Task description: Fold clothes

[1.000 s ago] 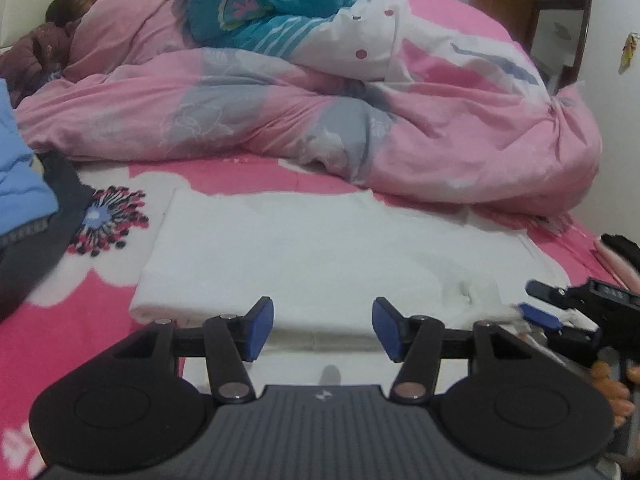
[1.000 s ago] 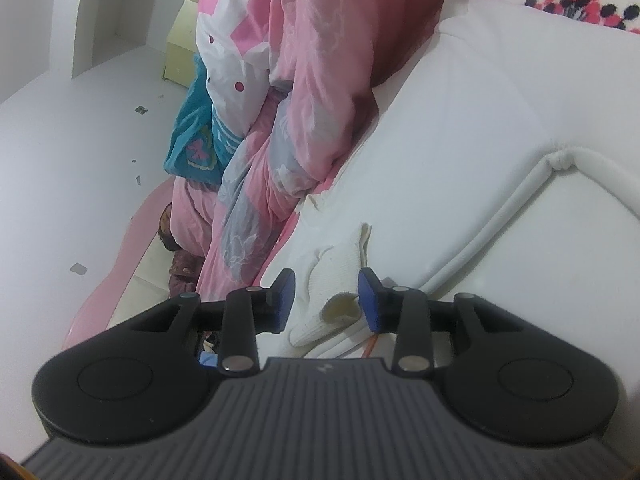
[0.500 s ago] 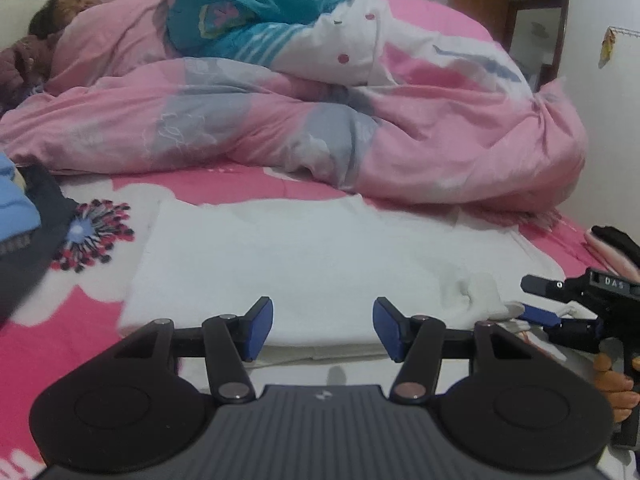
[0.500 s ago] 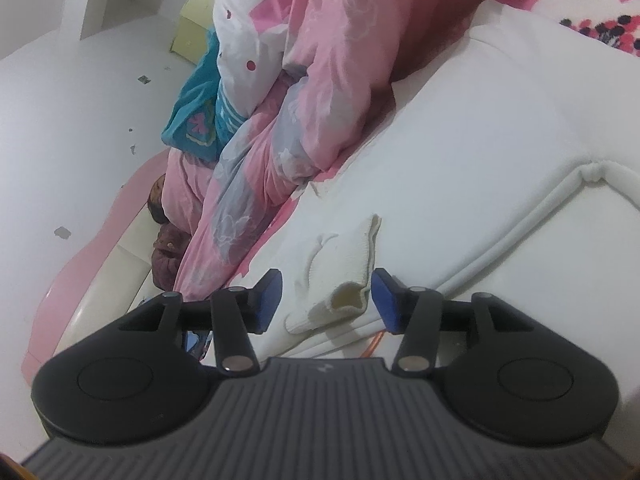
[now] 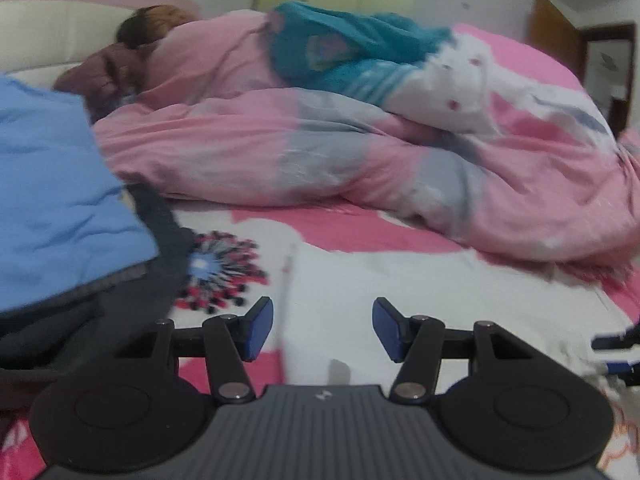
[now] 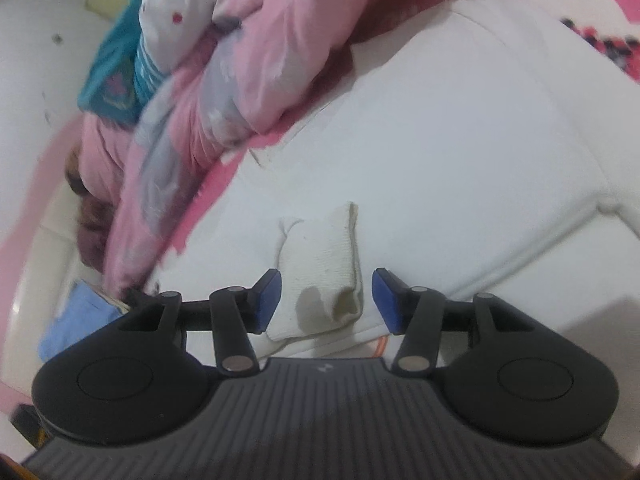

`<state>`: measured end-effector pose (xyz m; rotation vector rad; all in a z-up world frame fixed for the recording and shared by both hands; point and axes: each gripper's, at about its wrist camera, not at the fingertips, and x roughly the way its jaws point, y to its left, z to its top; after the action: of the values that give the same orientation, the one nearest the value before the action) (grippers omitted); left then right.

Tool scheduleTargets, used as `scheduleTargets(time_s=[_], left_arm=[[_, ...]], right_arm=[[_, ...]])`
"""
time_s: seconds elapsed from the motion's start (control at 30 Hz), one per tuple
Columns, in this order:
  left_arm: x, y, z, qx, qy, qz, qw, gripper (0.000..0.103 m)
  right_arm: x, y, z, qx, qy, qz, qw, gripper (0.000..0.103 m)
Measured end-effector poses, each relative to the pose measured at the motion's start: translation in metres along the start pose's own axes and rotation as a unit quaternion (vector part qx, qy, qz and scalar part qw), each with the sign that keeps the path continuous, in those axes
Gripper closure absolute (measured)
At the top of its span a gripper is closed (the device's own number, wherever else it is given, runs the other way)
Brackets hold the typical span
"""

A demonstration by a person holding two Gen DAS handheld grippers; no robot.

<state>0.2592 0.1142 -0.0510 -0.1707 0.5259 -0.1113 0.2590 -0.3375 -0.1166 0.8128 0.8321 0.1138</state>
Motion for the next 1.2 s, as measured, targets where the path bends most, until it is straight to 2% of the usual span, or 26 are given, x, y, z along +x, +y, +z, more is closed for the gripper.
scheduleTargets(time_s=[0.13,0.2,0.27,0.4,0.5,0.67,0.83,1.0,1.2], left_arm=[[0.001,0.029,0.009,-0.057,-0.009,0.019,0.9981,0.049],[0.003,0.039,0.011,-0.076,-0.002,0.014,0.997,0.049],[0.007,0.044,0.011,-0.086,0.006,0.006,0.9962,0.049],[0.013,0.041,0.006,-0.083,0.019,-0.003,0.9964,0.049],[0.017,0.038,0.002,-0.087,0.031,-0.008,0.9957,0.049],[0.021,0.032,-0.003,-0.082,0.041,-0.021,0.9956,0.049],[0.026,0.032,-0.007,-0.098,0.061,-0.041,0.9924,0.049],[0.025,0.03,-0.008,-0.095,0.056,-0.044,0.9929,0.049],[0.027,0.024,-0.01,-0.084,0.058,-0.044,0.9938,0.049]], right_arm=[[0.011,0.005,0.012,0.003,0.02,-0.015,1.0,0.054],[0.016,0.008,0.014,0.0,0.027,-0.025,0.999,0.057],[0.017,0.016,0.013,-0.024,0.031,-0.038,0.999,0.057],[0.019,0.032,0.009,-0.074,0.039,-0.064,0.994,0.066],[0.02,0.041,0.006,-0.101,0.037,-0.076,0.991,0.067],[0.021,0.052,0.002,-0.138,0.027,-0.093,0.986,0.091],[0.006,0.06,0.01,-0.151,-0.007,-0.081,0.985,0.096],[-0.012,0.066,0.024,-0.16,-0.044,-0.082,0.983,0.097],[-0.033,0.064,0.05,-0.163,-0.096,-0.118,0.975,0.097]])
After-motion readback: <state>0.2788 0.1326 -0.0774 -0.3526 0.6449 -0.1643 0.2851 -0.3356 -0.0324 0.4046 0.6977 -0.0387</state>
